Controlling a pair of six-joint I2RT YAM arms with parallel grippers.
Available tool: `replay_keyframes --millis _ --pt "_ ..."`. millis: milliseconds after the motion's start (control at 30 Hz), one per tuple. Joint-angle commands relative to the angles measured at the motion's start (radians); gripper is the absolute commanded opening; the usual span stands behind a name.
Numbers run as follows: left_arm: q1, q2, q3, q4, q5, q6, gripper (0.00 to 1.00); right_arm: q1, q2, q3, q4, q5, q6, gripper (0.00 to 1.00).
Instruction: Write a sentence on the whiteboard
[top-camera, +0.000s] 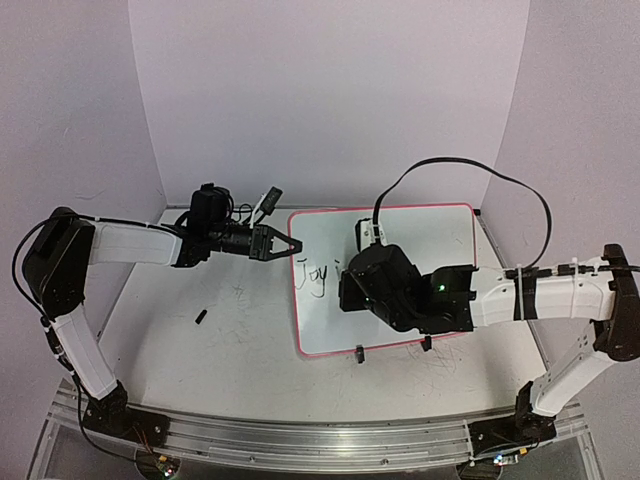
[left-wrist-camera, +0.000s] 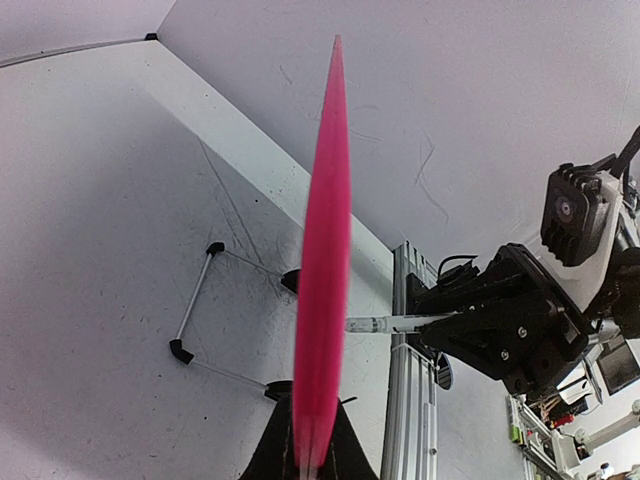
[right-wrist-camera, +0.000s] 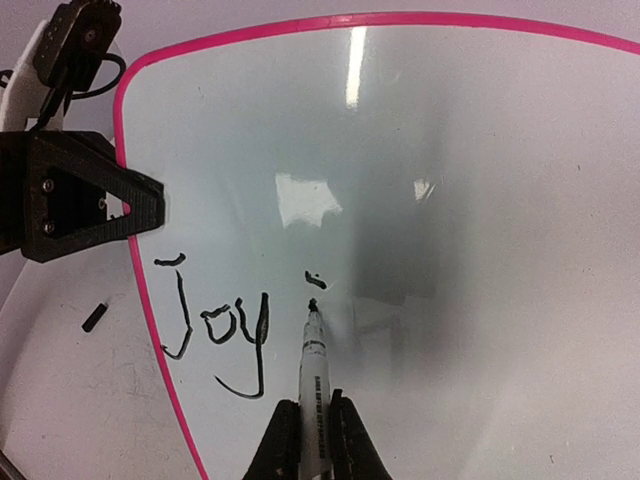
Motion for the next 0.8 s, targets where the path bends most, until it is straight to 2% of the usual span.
replay_keyframes --millis 0,567,767 --pt "0.002 -0.017 0.0 -0.022 -0.008 -0.025 0.0 0.005 0.0 -0.023 -0.02 -0.006 0.032 0.0" --pt "0.002 -0.019 -0.002 -0.022 -0.007 -0.026 0.0 0.019 -0.004 -0.007 -0.034 0.003 0.035 0.0" --pt "0.002 -0.02 -0.001 -0.022 -0.008 -0.027 0.0 0.03 -0.078 -0.001 -0.029 0.013 0.022 0.0"
